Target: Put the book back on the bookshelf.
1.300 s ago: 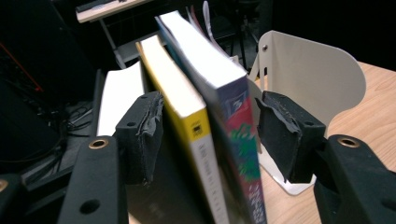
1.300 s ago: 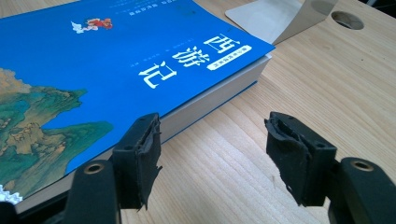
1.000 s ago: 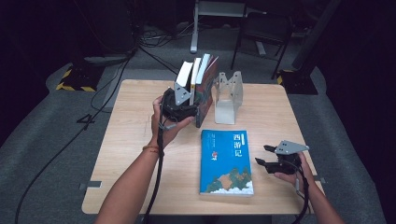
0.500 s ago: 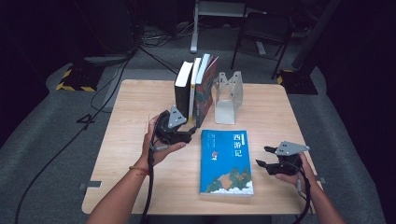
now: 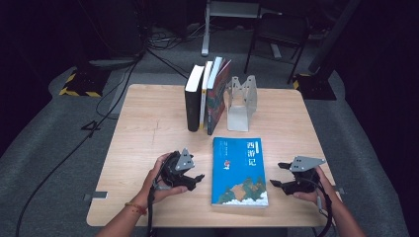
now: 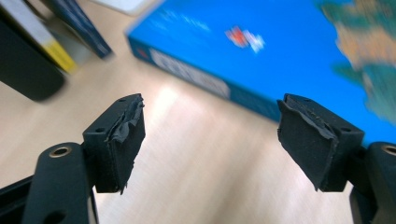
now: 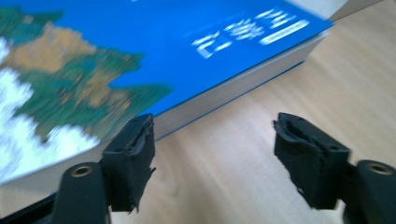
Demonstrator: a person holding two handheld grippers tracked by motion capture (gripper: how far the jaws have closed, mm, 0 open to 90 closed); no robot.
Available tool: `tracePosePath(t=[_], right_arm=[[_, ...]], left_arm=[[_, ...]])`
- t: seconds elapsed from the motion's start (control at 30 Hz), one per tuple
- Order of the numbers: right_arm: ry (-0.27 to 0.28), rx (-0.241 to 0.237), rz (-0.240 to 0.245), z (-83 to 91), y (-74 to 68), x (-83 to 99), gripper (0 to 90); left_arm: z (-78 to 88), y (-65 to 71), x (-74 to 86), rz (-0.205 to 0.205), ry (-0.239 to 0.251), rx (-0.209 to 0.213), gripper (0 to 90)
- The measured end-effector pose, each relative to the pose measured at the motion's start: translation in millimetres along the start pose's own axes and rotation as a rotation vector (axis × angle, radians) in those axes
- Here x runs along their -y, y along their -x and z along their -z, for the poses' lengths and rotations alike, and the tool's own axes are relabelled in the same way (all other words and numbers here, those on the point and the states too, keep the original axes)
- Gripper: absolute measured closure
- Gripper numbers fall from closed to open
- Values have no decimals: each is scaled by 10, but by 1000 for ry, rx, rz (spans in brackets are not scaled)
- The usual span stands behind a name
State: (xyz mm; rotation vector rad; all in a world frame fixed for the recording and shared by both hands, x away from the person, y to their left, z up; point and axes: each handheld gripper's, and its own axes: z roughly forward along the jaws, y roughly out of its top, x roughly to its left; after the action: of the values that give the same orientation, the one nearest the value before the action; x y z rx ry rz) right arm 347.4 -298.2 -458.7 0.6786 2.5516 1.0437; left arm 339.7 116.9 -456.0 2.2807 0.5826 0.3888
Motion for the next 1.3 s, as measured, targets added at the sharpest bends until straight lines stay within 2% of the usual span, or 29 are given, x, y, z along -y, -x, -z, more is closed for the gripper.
tracePosePath(t=[0.17,0.27,0.33,0.43,0.47,0.5,0.53,0.63,0.67,0.73,0.83,0.9,0.97,1.1,1.17,1.23,1.3], right_arm=[[-62,-56,38,7,-178,112,276],[-73,-87,43,15,-270,162,275],[-80,-111,53,21,-342,183,277],[-91,-123,78,39,-447,203,291],[-84,-132,71,44,-468,210,309],[-85,-142,72,47,-491,217,375],[-98,-155,103,50,-520,216,451],[-92,-173,119,45,-558,192,503],[-92,-173,119,45,-558,192,503],[-107,-191,115,-24,-587,199,535],[-104,-198,100,-65,-604,197,572],[-96,-196,109,-65,-622,180,571],[-90,-186,105,-57,-632,181,571],[-55,-202,59,-26,-606,173,572],[-50,-204,52,-22,-601,169,572],[-45,-202,50,-18,-603,155,572],[-32,-207,39,-2,-596,144,572]], left_arm=[[-30,125,212,-1,-47,20,228],[-39,184,319,8,-69,34,229],[-51,216,376,29,-69,48,229],[-54,275,427,33,-76,61,230],[-57,292,439,39,-73,65,229],[-65,312,455,45,-73,70,230],[-74,326,464,47,-75,71,230],[-90,346,466,53,-80,59,212],[-90,346,466,53,-80,59,211],[-106,321,486,74,-69,87,211],[-114,327,492,81,-62,82,201],[-108,342,491,85,-65,79,202],[-105,363,482,80,-72,86,202],[-106,400,456,61,-85,105,196],[-103,411,450,60,-90,108,193],[-95,419,428,62,-81,116,193],[-61,437,386,72,-43,136,188]])
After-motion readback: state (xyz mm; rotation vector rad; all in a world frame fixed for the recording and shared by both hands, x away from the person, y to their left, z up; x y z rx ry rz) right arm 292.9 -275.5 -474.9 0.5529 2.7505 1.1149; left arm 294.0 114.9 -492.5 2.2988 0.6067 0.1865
